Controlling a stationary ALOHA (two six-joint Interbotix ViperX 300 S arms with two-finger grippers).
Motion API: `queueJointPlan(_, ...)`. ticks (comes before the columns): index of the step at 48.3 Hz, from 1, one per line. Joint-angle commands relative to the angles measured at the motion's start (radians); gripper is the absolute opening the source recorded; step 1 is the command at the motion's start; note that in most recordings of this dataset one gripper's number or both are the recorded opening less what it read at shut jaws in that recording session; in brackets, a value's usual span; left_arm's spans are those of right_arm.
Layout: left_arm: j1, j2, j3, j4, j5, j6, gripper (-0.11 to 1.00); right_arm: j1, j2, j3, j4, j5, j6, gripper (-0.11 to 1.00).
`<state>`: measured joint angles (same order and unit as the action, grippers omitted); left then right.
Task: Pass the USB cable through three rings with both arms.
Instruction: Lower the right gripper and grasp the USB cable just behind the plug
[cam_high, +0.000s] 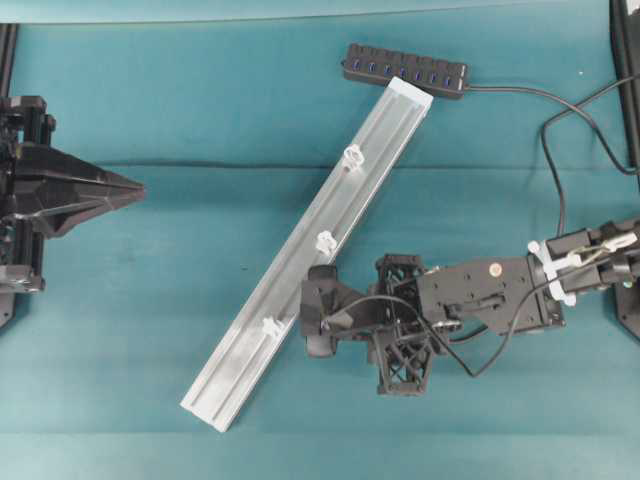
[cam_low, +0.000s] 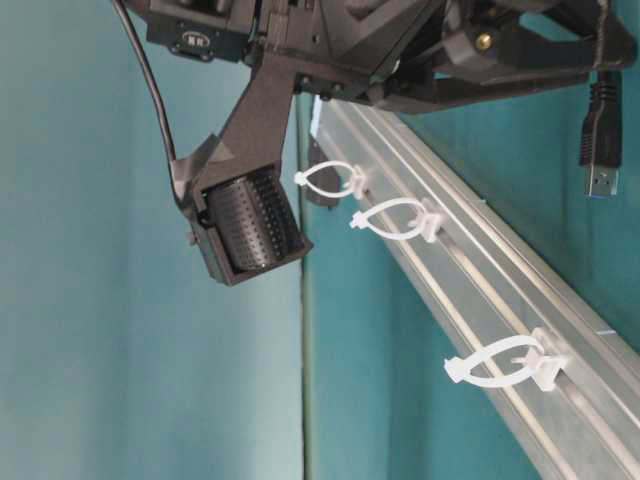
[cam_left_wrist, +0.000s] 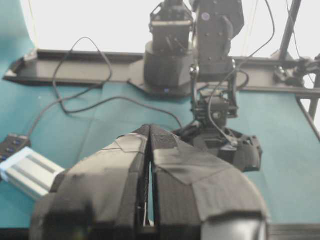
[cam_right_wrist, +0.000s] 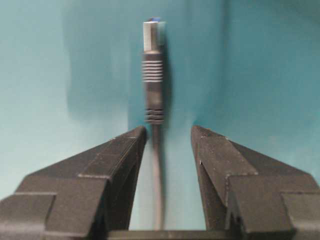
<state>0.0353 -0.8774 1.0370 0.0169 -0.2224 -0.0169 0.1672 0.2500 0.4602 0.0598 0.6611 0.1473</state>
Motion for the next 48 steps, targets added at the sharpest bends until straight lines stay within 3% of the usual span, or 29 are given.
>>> queueJointPlan(1, -0.002, 0.000, -0.029, 0.002, -0.008, -0.002, -0.01, 0.041, 0.034, 0.000, 0.017, 0.014, 0.009, 0.44)
queueJointPlan(25, -0.003, 0.000, -0.029, 0.002, -0.005, -0.003, -0.01, 0.032, 0.035, -0.012, 0.017, 0.023, 0.021, 0.44)
queueJointPlan(40, -0.003, 0.000, -0.029, 0.002, -0.003, -0.003, -0.01, 0.032, 0.034, -0.009, 0.018, -0.034, 0.023, 0.44)
queueJointPlan(48, -0.003, 0.000, -0.029, 0.002, -0.003, -0.003, -0.01, 0.031, 0.034, -0.009, 0.020, -0.038, 0.025, 0.38)
